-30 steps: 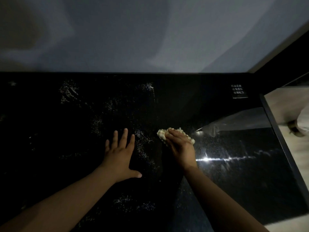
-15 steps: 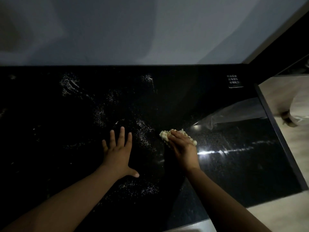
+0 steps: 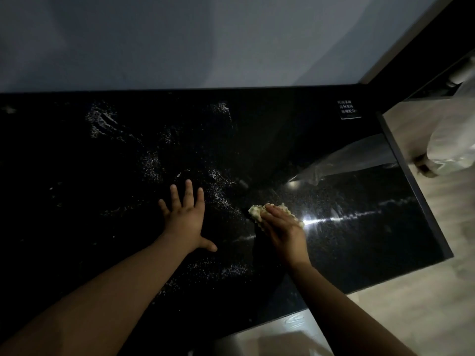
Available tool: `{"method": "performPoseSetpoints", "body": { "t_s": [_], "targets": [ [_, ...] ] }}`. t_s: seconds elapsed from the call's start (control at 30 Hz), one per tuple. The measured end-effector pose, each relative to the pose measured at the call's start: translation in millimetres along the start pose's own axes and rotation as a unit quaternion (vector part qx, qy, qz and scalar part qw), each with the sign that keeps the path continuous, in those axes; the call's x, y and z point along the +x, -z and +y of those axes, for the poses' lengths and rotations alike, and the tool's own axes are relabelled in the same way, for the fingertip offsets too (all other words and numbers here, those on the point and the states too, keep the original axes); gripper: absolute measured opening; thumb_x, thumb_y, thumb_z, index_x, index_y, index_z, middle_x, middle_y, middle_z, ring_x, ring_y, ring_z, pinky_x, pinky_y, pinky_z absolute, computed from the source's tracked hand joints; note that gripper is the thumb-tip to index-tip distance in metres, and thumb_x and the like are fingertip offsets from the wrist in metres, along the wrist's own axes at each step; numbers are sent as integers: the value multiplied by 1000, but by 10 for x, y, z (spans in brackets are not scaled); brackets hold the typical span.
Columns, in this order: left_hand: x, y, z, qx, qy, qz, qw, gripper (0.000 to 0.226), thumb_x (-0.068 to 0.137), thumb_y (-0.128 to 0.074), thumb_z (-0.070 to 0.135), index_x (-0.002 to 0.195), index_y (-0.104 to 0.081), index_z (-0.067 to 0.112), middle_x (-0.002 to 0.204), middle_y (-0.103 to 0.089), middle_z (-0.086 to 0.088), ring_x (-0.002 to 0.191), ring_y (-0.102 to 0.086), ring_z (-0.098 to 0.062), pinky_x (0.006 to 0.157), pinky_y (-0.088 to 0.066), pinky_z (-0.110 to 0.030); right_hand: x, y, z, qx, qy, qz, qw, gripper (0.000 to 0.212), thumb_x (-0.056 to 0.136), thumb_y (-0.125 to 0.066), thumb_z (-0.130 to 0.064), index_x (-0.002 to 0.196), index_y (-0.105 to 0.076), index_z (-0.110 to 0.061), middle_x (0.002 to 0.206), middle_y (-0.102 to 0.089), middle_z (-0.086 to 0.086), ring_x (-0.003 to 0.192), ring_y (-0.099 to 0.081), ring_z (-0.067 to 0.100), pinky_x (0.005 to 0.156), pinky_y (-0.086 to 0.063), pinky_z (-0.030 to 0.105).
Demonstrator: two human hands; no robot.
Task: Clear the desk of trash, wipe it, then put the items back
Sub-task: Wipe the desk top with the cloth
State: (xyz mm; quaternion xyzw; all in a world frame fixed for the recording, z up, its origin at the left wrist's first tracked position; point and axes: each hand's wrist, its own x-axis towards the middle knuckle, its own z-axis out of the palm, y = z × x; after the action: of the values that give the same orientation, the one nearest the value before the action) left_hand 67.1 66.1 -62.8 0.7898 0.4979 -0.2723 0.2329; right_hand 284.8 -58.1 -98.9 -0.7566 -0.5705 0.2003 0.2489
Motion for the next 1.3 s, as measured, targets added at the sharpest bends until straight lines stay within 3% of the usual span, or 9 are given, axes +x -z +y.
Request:
{"method": "performPoseSetpoints", "body": {
  "t_s": [0.33,0.6,0.8,1.03,1.3],
  "targets": [
    [19,-32,-20,0,-7,14,1000,145,54,-74,72,149,20,16,151,36,-16,138,26,-47,112,0,-65,-299,-9,33,12,-20,5,1000,29,88,-67,-22,117,-68,-26,133,-58,-5,126,-51,11,112,-34,32],
    [-41,-23,-12,-10,-1,27,1000,142,55,-74,72,150,17,19,153,34,-12,141,24,-42,114,-1,-61,-671,-30,109,-1,-24,1,1000,32,88,-68,-20,119,-67,-28,135,-56,-7,129,-48,11,113,-17,11],
    [-310,-194,108,-48,-28,70,996,128,65,-67,72,153,8,16,158,23,-9,144,20,-35,117,-2,-56,-936,-25,185,0,-20,-1,1000,33,88,-68,-23,120,-66,-29,136,-54,-10,129,-48,9,113,-23,17],
    [-771,-554,333,-19,-54,44,997,128,65,-65,75,152,12,19,156,28,-7,143,24,-37,116,4,-55,-1223,29,240,-3,-11,2,1000,33,89,-67,-22,121,-66,-29,136,-51,-13,130,-47,10,112,-29,25],
    [-942,-774,465,-7,-42,40,998,132,64,-66,74,151,16,19,154,33,-8,141,26,-39,116,4,-58,-1496,73,289,5,-6,7,1000,31,89,-66,-20,119,-67,-27,135,-54,-11,129,-46,7,111,-24,18]
  ]
}}
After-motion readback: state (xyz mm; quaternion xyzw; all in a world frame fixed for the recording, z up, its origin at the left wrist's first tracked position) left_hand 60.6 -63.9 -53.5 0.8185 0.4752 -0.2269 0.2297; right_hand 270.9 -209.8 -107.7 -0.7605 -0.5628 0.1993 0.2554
